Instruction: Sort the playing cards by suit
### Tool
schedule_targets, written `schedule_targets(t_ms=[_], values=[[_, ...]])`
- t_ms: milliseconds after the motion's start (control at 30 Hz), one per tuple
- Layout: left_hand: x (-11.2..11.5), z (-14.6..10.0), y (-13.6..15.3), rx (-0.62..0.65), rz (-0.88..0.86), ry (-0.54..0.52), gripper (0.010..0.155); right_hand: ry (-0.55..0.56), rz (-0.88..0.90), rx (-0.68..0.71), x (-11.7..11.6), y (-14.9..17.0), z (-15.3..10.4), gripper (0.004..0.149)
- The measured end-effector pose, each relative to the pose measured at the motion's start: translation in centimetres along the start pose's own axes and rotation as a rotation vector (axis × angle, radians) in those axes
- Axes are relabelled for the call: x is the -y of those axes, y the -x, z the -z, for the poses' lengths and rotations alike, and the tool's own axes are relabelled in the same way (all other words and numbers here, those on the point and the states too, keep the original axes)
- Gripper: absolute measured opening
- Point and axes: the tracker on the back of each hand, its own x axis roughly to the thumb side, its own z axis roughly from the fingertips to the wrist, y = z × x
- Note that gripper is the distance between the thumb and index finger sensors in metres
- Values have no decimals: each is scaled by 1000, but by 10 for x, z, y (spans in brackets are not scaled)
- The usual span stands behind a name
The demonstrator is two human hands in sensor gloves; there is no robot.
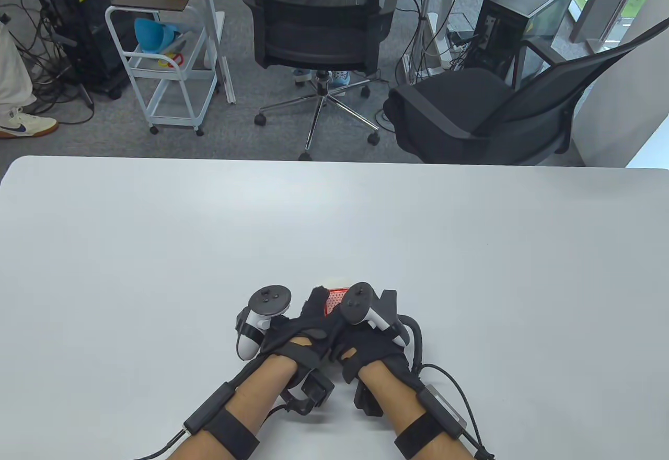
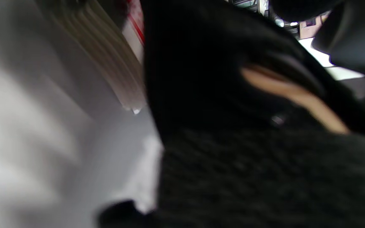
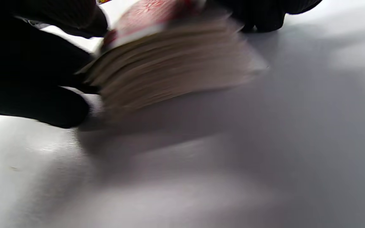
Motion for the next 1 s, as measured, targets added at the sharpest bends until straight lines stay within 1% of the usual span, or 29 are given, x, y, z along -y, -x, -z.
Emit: schedule_targets(t_ms=[33, 67, 100, 133, 200, 267, 300, 333, 367, 400, 467, 533, 567, 600, 633, 667, 700, 733, 767, 800, 833, 867, 900, 933, 967, 1000], values=[[0, 0, 0, 4, -23, 16, 90, 17, 11, -6, 1, 1, 1, 86], [-1, 1, 1, 21, -8, 20, 90, 55, 36, -26, 3, 5, 2, 86], [-2, 2, 3, 29, -14, 29, 90, 68, 66, -39, 4, 7, 4, 86], [-2, 1, 4, 31, -58, 46, 90, 73, 121, -71, 4, 11, 8, 86], [-3, 0, 4, 41, -69, 61, 90, 51, 194, -101, 6, 19, 15, 86], [-3, -1, 4, 43, -57, 62, 88, 26, 307, -111, 7, 26, 19, 86], [-2, -2, 3, 47, -52, 71, 88, 0, 397, -112, 8, 30, 22, 86], [-2, -3, 2, 45, -41, 77, 88, -5, 454, -105, 8, 34, 24, 83], [-1, -3, 2, 50, -9, 80, 87, -46, 590, -81, 8, 36, 27, 77], [-2, -4, 1, 54, 3, 79, 86, -64, 632, -78, 9, 36, 26, 73], [-5, -5, 2, 67, -1, 94, 85, -18, 585, -16, 16, 39, 28, 65], [-9, -9, 3, 98, -89, 157, 83, -25, 692, 36, 23, 43, 23, 63], [-14, -14, 0, 119, -95, 146, 84, -8, 760, 74, 30, 44, 18, 63], [-18, -17, -1, 136, -86, 122, 85, 0, 770, 87, 32, 45, 16, 63], [-25, -24, -4, 156, -72, 65, 86, 21, 814, 137, 38, 45, 10, 63], [-31, -30, -6, 177, -64, 10, 89, 20, 906, 194, 42, 44, 5, 63], [-34, -33, -7, 189, -74, -15, 91, -6, 984, 231, 44, 42, 1, 64], [-34, -36, -7, 200, -111, -7, 94, -60, 1079, 277, 43, 37, -3, 64], [-33, -37, -7, 221, -150, 21, 93, -115, 1141, 308, 42, 30, -7, 64], [-30, -38, -6, 276, -211, 49, 94, -158, 1136, 325, 39, 23, -12, 65], [-28, -41, -4, 315, -314, 35, 95, -156, 1071, 335, 39, 17, -16, 66], [-28, -43, -3, 313, -375, -4, 93, -114, 1003, 344, 39, 14, -19, 68], [-29, -46, -2, 325, -442, -59, 92, -33, 864, 345, 42, 11, -21, 71], [-32, -47, -2, 340, -430, -71, 92, -20, 776, 373, 45, 10, -21, 74], [-35, -48, -1, 358, -409, -73, 92, -44, 735, 398, 47, 11, -22, 76], [-39, -50, 0, 377, -392, -96, 92, -53, 731, 401, 49, 13, -22, 75]])
